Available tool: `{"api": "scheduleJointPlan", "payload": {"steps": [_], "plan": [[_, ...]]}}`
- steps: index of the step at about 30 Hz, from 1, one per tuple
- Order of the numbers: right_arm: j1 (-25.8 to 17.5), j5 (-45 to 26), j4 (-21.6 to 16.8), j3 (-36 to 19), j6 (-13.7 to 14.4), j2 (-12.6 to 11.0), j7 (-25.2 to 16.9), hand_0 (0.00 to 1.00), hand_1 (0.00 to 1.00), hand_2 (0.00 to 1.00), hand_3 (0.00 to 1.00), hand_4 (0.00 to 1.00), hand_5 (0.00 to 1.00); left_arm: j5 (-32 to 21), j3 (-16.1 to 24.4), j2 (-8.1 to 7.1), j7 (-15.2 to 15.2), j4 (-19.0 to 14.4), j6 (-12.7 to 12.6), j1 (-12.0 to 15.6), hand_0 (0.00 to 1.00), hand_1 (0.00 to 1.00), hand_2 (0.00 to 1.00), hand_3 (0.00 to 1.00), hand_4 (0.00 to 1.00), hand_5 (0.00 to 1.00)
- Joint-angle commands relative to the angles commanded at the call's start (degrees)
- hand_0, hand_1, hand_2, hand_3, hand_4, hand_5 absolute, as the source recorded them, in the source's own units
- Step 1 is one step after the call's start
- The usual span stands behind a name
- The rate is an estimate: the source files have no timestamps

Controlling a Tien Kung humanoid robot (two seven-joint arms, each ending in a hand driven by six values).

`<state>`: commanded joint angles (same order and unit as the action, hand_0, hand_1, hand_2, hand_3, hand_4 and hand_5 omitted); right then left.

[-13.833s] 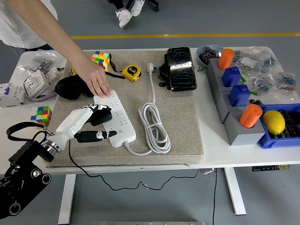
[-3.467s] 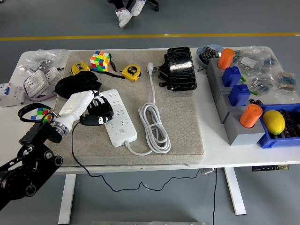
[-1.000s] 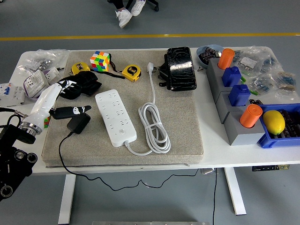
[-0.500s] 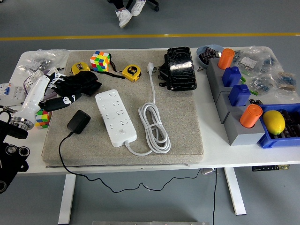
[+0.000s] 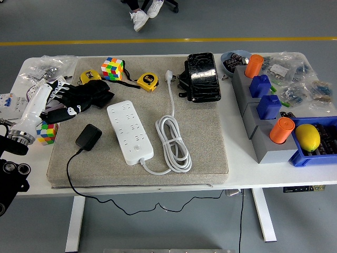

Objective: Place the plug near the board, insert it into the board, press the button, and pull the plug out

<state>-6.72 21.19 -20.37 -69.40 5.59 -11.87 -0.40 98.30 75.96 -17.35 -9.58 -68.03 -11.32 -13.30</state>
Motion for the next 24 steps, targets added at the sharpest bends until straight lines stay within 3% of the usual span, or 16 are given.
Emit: {"api": "scheduleJointPlan", "payload": {"steps": [24], "plan": [[0.77, -0.89, 0.46, 1.90, -0.03, -0.83, 0.16, 0.561, 0.650, 0.632, 0.533, 0.905, 0.450, 0.37, -0.13, -0.34, 0.76, -0.45, 0.85, -0.28, 0.430, 0.553, 0.556, 0.595, 0.886, 0.310]]}}
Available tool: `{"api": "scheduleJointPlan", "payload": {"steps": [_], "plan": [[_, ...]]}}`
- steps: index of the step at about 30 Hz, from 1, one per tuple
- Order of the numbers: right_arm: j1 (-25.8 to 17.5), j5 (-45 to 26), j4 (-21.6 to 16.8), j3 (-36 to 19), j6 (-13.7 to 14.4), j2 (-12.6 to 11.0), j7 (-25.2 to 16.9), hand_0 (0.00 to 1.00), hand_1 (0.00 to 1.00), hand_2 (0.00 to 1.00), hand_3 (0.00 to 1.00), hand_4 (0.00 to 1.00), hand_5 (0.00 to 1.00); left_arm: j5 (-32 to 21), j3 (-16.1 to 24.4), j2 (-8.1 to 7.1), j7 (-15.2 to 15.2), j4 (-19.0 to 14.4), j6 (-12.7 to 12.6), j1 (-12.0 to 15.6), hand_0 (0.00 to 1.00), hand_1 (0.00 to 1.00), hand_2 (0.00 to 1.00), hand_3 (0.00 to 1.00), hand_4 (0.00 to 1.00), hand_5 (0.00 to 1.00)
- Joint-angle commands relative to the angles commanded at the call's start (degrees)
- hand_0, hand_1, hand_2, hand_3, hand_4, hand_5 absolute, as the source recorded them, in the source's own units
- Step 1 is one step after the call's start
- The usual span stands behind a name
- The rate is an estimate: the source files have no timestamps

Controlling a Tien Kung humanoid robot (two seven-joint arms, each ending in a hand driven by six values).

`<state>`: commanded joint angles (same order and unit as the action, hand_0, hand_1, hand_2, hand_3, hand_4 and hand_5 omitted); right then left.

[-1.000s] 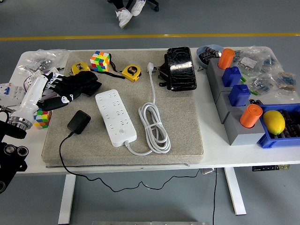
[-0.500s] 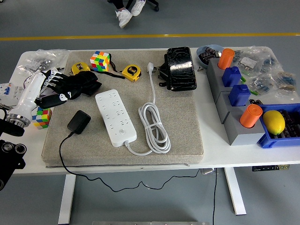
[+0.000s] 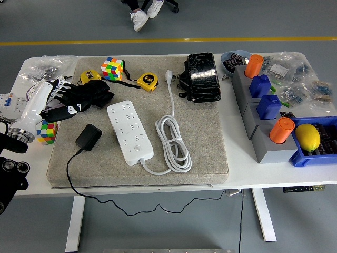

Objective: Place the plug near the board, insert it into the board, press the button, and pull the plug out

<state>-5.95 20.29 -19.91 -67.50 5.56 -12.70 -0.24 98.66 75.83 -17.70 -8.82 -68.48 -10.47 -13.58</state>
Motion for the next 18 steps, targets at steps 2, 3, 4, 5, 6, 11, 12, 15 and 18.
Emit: {"api": "scheduleJointPlan", "payload": {"steps": [2, 3, 4, 5, 6, 11, 12, 15, 18], "plan": [[0.03, -0.01, -0.07, 0.22, 0.00, -0.09, -0.02, 0.560, 0.650, 0.632, 0.533, 0.905, 0.451, 0.04, 0.10, -0.06, 0.08, -0.06, 0.04, 0.10, 0.429, 0.550, 0.556, 0.596, 0.887, 0.310], [0.05, -0.03, -0.08, 0.34, 0.00, -0.11, -0.02, 0.560, 0.650, 0.632, 0.533, 0.905, 0.451, 0.04, 0.11, -0.09, 0.09, -0.07, 0.05, 0.13, 0.429, 0.550, 0.556, 0.596, 0.887, 0.310], [0.08, -0.09, -0.12, 0.72, -0.01, -0.17, -0.01, 0.560, 0.650, 0.632, 0.533, 0.905, 0.451, 0.04, 0.13, -0.15, 0.12, -0.08, 0.09, 0.19, 0.429, 0.550, 0.556, 0.596, 0.887, 0.310], [0.09, -0.01, -0.18, 1.02, -0.05, -0.23, 0.03, 0.560, 0.650, 0.632, 0.533, 0.905, 0.451, 0.05, 0.18, -0.19, 0.18, -0.09, 0.14, 0.24, 0.429, 0.550, 0.556, 0.596, 0.887, 0.310], [0.06, 0.16, -0.27, 1.31, -0.08, -0.31, 0.08, 0.560, 0.650, 0.632, 0.533, 0.905, 0.451, 0.03, 0.22, -0.20, 0.22, -0.09, 0.18, 0.29, 0.429, 0.550, 0.556, 0.596, 0.887, 0.310], [-0.22, 0.01, -0.19, 2.00, -0.11, -0.65, 0.26, 0.560, 0.651, 0.634, 0.534, 0.904, 0.452, 0.11, 0.42, -0.23, 0.32, -0.25, 0.25, 0.39, 0.392, 0.549, 0.557, 0.596, 0.885, 0.311], [-0.26, -0.02, -0.16, 2.00, -0.10, -0.69, 0.28, 0.560, 0.651, 0.634, 0.534, 0.904, 0.452, 0.11, 0.43, -0.22, 0.33, -0.28, 0.27, 0.38, 0.392, 0.549, 0.557, 0.596, 0.885, 0.311], [-0.30, -0.05, -0.11, 1.89, -0.05, -0.79, 0.31, 0.561, 0.651, 0.633, 0.534, 0.905, 0.451, 0.13, 0.42, -0.25, 0.41, -0.35, 0.36, 0.37, 0.408, 0.548, 0.557, 0.594, 0.884, 0.312], [-0.21, 0.03, -0.18, 1.82, -0.07, -0.79, 0.29, 0.561, 0.651, 0.633, 0.534, 0.905, 0.451, 0.18, 0.47, -0.23, 0.47, -0.35, 0.47, 0.40, 0.408, 0.548, 0.557, 0.594, 0.884, 0.312]]}}
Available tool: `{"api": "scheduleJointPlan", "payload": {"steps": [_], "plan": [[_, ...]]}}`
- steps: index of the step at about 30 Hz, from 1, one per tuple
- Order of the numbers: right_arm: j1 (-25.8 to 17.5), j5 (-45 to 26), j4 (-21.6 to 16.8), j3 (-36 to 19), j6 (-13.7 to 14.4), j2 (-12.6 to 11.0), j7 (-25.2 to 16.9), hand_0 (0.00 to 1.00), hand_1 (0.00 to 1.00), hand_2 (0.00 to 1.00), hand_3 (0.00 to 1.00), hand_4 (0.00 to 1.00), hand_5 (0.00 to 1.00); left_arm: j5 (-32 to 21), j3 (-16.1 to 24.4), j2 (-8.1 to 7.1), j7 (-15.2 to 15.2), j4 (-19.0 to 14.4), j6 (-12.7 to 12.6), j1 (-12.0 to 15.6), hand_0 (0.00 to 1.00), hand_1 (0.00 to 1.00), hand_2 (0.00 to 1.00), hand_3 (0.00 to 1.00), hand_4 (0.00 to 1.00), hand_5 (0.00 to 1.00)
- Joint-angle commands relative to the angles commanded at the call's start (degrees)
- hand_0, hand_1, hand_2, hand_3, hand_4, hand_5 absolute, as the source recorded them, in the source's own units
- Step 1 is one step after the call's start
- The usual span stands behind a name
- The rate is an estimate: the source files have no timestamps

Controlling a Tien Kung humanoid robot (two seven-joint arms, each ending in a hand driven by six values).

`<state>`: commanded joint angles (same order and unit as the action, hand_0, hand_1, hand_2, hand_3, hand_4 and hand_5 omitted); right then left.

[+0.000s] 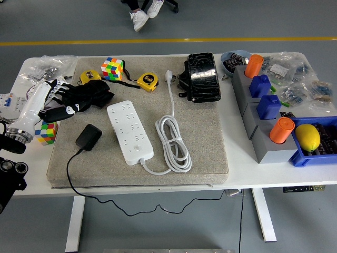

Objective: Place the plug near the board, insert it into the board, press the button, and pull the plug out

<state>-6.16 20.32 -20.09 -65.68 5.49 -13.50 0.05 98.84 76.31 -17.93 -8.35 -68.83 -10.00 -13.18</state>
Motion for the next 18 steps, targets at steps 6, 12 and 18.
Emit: {"api": "scheduleJointPlan", "payload": {"steps": [6, 12, 18], "plan": [[-0.09, -0.01, 0.04, 0.05, -0.07, 0.19, -0.01, 0.561, 0.653, 0.634, 0.534, 0.905, 0.453, 0.08, 0.07, 0.09, 0.03, -0.08, 0.18, 0.10, 0.409, 0.548, 0.557, 0.594, 0.884, 0.313], [-0.08, 0.15, 0.02, -0.20, -0.04, 0.24, -0.01, 0.561, 0.652, 0.635, 0.535, 0.905, 0.453, 0.21, 0.73, 0.09, 0.13, -0.28, 0.32, 0.27, 0.411, 0.547, 0.557, 0.594, 0.884, 0.315], [-0.24, 0.16, 0.08, -0.40, -0.09, 0.25, 0.10, 0.561, 0.653, 0.634, 0.535, 0.905, 0.453, 0.37, 1.32, 0.20, 0.32, -0.38, 0.51, 0.42, 0.405, 0.547, 0.557, 0.593, 0.885, 0.317]]}}
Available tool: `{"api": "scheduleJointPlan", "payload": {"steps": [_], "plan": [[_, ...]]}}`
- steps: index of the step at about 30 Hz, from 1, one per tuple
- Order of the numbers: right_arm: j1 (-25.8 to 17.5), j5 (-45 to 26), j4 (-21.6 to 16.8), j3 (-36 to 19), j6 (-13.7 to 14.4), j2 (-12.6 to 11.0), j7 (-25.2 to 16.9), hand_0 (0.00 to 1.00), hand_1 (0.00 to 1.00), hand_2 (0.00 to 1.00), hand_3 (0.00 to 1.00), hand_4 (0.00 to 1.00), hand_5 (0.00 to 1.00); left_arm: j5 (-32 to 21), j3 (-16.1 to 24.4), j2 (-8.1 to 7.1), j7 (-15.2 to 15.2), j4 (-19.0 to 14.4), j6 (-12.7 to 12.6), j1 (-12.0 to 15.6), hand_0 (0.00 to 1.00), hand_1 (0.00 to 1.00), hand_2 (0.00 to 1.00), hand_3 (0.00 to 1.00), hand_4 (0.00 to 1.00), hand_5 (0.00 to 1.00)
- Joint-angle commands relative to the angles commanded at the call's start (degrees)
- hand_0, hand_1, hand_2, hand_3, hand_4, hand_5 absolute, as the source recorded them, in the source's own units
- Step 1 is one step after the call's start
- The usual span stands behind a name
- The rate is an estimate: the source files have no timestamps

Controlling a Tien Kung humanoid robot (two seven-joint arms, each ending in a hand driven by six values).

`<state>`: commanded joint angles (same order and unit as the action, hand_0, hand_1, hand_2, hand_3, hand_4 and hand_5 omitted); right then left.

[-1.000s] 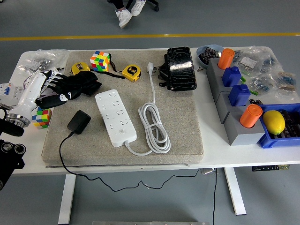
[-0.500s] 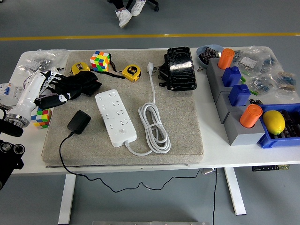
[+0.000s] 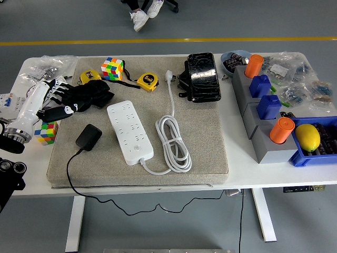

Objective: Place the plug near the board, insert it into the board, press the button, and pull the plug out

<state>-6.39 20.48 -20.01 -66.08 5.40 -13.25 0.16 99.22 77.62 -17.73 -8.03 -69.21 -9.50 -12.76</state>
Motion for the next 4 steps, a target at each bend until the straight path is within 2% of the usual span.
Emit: {"api": "scheduleJointPlan", "payload": {"steps": [4], "plan": [[-0.16, 0.14, -0.02, -0.55, 0.01, 0.12, 0.01, 0.561, 0.653, 0.635, 0.535, 0.906, 0.455, 0.18, 0.43, 0.24, 0.11, -0.08, 0.09, 0.31, 0.406, 0.547, 0.559, 0.593, 0.884, 0.318]]}}
